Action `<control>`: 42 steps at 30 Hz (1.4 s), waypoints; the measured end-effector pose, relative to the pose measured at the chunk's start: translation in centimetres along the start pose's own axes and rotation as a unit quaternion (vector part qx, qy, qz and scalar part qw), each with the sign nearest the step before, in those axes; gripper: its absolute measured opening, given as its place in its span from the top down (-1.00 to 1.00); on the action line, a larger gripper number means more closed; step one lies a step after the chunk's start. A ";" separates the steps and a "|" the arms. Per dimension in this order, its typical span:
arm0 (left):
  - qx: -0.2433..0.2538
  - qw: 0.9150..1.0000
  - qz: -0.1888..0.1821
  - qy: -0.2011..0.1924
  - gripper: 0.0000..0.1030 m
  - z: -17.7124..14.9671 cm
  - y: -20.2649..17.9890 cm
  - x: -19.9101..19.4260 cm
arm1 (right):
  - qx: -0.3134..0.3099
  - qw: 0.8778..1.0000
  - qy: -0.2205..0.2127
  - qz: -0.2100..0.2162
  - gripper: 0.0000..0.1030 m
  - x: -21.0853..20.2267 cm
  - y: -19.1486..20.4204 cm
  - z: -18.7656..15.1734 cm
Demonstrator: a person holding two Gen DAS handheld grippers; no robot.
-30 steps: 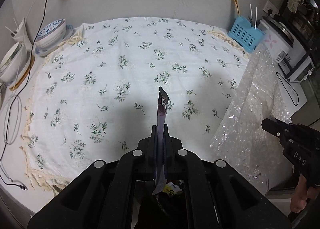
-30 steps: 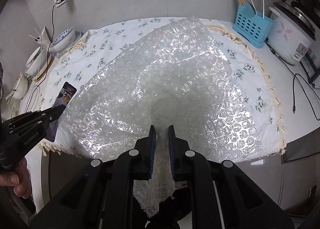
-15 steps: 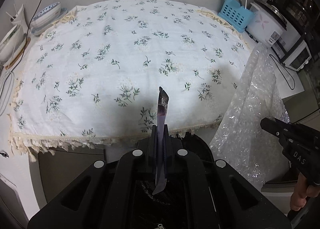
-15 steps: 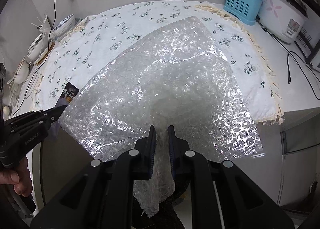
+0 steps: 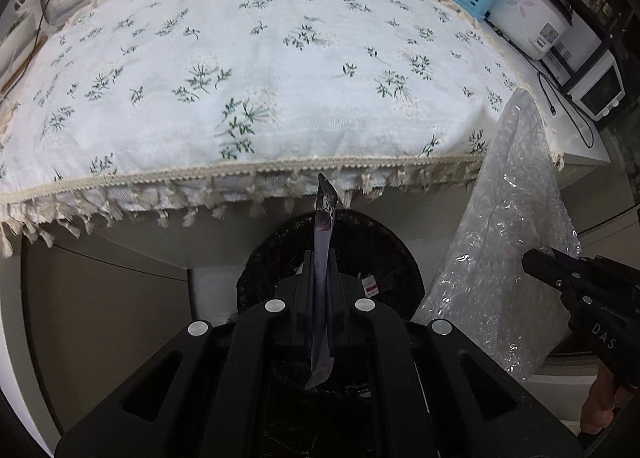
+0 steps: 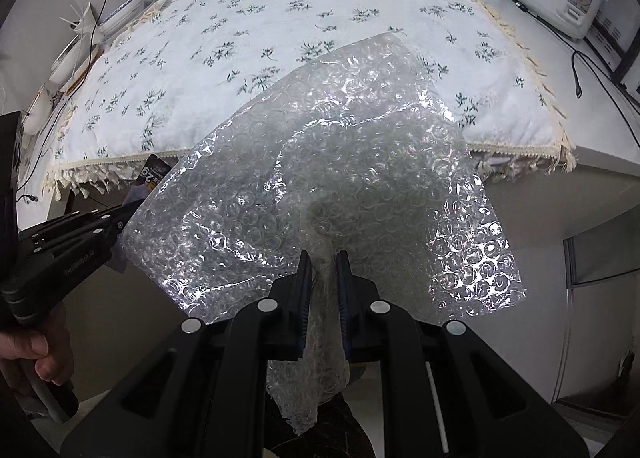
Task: Collect trash
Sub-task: 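Carry the packet with left tool while right tool lifts the bubble wrap to the bin, then open left tool over the bin to drop the packet while right tool drops the bubble wrap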
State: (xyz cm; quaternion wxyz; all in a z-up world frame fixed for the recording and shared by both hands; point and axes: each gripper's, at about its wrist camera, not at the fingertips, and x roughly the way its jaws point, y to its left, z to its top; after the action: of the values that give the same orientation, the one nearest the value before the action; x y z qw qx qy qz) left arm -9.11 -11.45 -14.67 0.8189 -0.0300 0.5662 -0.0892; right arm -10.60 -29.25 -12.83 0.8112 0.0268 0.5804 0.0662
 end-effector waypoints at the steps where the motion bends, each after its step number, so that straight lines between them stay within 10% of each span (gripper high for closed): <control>1: -0.001 1.000 -0.001 0.003 0.93 -0.4 -0.2 0.5 | -0.001 1.000 0.002 -0.002 0.77 0.3 0.0 -0.3; 23: 0.028 0.999 -0.019 0.033 0.86 -3.4 -3.4 7.8 | 0.047 0.997 0.053 -0.038 0.77 3.7 -4.8 -5.1; 27: 0.014 0.999 -0.020 0.027 0.19 -3.0 -3.2 7.9 | 0.051 0.996 0.059 -0.038 0.77 4.1 -5.2 -5.3; 42: -0.012 0.999 0.030 -0.010 -0.85 -3.6 1.6 4.6 | -0.008 0.995 0.099 -0.008 0.77 9.8 0.8 -4.3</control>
State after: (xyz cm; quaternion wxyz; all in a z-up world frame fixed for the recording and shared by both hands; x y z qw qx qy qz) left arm -10.73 -10.55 -20.43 0.8262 -0.0239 0.5599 -0.0573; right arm -11.58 -27.19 -23.35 0.7503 0.0090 0.6577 0.0668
